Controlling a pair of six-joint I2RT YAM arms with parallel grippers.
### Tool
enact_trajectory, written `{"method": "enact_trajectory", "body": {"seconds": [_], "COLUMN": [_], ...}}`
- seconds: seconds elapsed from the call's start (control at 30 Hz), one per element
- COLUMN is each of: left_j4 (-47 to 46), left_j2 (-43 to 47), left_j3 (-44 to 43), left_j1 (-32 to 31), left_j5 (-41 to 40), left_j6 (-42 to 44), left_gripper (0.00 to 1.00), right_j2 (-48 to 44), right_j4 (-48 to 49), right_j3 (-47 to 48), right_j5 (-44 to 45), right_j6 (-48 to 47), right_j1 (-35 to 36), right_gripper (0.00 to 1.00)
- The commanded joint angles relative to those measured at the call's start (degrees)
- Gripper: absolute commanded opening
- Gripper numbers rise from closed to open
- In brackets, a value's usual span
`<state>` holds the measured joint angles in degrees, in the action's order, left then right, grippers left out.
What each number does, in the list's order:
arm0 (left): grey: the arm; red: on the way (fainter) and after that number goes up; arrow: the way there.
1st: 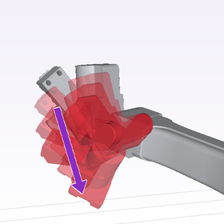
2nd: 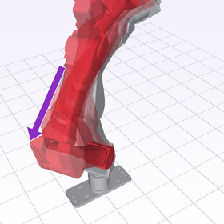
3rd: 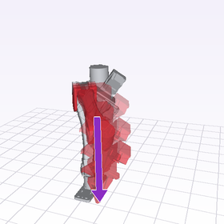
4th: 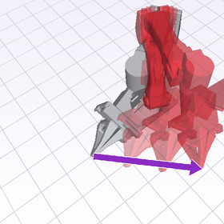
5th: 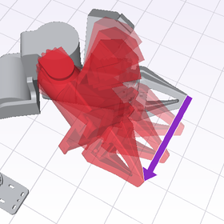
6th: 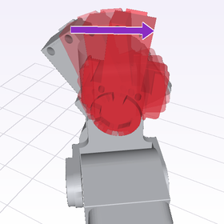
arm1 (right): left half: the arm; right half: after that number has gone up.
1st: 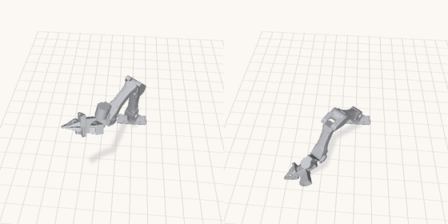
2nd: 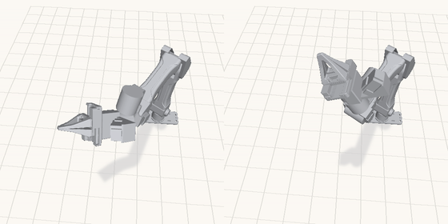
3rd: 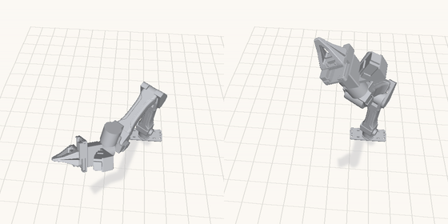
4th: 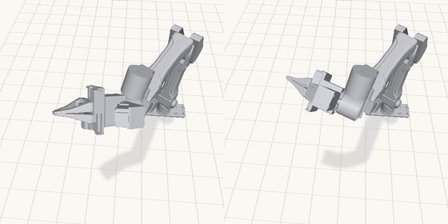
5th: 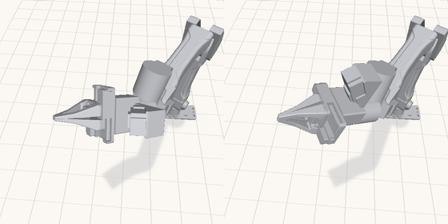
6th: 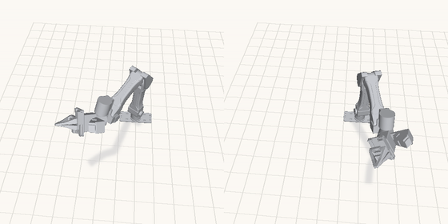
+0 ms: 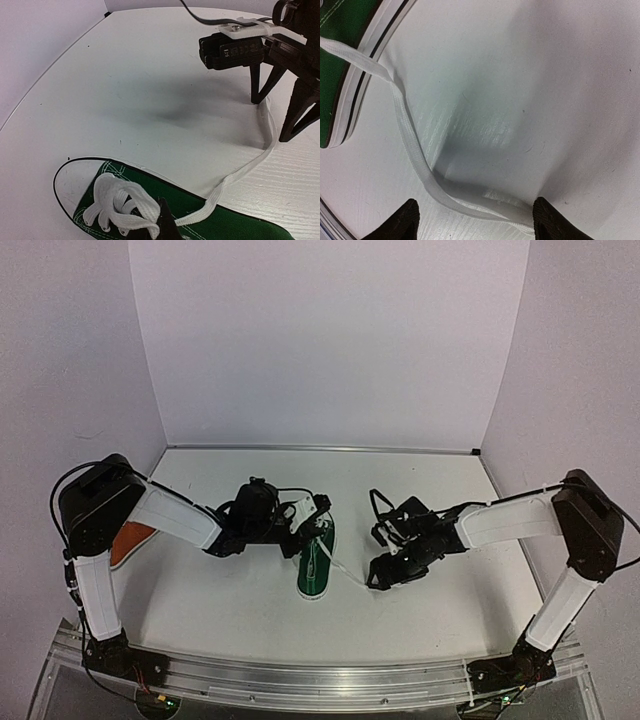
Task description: Tie the shoes
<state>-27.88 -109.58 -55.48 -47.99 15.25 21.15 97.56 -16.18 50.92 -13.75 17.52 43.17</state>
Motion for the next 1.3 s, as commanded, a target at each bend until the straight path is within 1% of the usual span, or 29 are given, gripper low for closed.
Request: {"method": "enact_trajectory", "body": {"seconds": [0.0, 0.17, 0.27, 0.4, 0.43, 0.47, 0.5, 0.53, 0.57, 0.6, 0.7, 0.77, 0.9, 0.97, 1.07, 1.13, 1.27], "left_j4": [-5.2, -7.5, -7.7, -7.9, -8.1, -8.3, -8.6, -9.1, -9.5, -9.7, -10.3, -10.2, -10.8, -11.2, -10.9, -10.9, -10.4], "left_j2": [2.7, 2.7, 2.7, 2.7, 2.7, 2.7, 2.7, 2.8, 2.8, 2.8, 2.8, 2.7, 2.5, 2.5, 2.6, 2.8, 3.3], "left_j3": [0.4, 0.9, 0.9, 1.0, 1.2, 1.3, 1.4, 1.6, 1.8, 2.0, 2.4, 2.2, 2.7, 3.2, 3.7, 4.1, 5.2], "left_j1": [1.0, 2.0, 2.3, 2.6, 2.7, 2.7, 2.8, 2.8, 2.8, 2.8, 2.8, 2.8, 2.8, 2.8, 2.7, 2.7, 2.5], "left_j5": [4.0, 5.6, 6.3, 6.7, 6.8, 6.9, 7.1, 7.3, 7.5, 8.1, 9.1, 9.9, 11.4, 11.9, 12.3, 12.6, 11.6], "left_j6": [-0.9, -2.2, -2.4, -2.4, -2.5, -2.5, -2.5, -2.6, -2.5, -2.2, -1.2, -0.5, 1.5, 2.9, 5.1, 6.3, 9.5], "left_gripper": [0.00, 0.00, 0.01, 0.01, 0.02, 0.02, 0.02, 0.02, 0.02, 0.02, 0.02, 0.02, 0.02, 0.01, 0.01, 0.01, 0.00], "right_j2": [2.7, 3.9, 4.5, 5.7, 6.1, 6.5, 6.8, 7.1, 7.1, 6.7, 4.0, 1.9, -1.6, -1.6, 1.6, 5.2, 12.3], "right_j4": [-5.1, -6.8, -7.6, -8.0, -8.2, -8.4, -8.5, -8.7, -8.7, -8.6, -8.5, -8.3, -5.6, -4.0, -3.4, -3.4, -3.5], "right_j3": [0.6, 1.2, 1.4, 1.0, 1.0, 1.0, 0.9, 0.8, 0.7, 0.7, 2.2, 4.5, 9.0, 12.1, 19.5, 26.3, 39.8], "right_j5": [3.1, 5.5, 6.4, 7.4, 7.8, 8.3, 8.9, 9.6, 10.5, 11.7, 16.0, 17.7, 15.6, 13.7, 9.5, 7.5, -0.8], "right_j6": [-1.3, 0.0, 1.0, 2.7, 3.3, 3.8, 4.4, 4.9, 5.2, 5.6, 6.5, 6.0, 3.2, 1.4, -1.5, -3.5, -5.2], "right_j1": [2.5, 5.7, 7.5, 9.3, 9.7, 10.1, 10.4, 10.5, 10.5, 10.5, 10.0, 7.9, 0.4, -2.8, -5.1, -5.4, -5.5], "right_gripper": [0.71, 0.62, 0.60, 0.52, 0.48, 0.43, 0.35, 0.25, 0.11, 0.00, 0.00, 0.00, 0.00, 0.00, 0.00, 0.00, 0.00]}}
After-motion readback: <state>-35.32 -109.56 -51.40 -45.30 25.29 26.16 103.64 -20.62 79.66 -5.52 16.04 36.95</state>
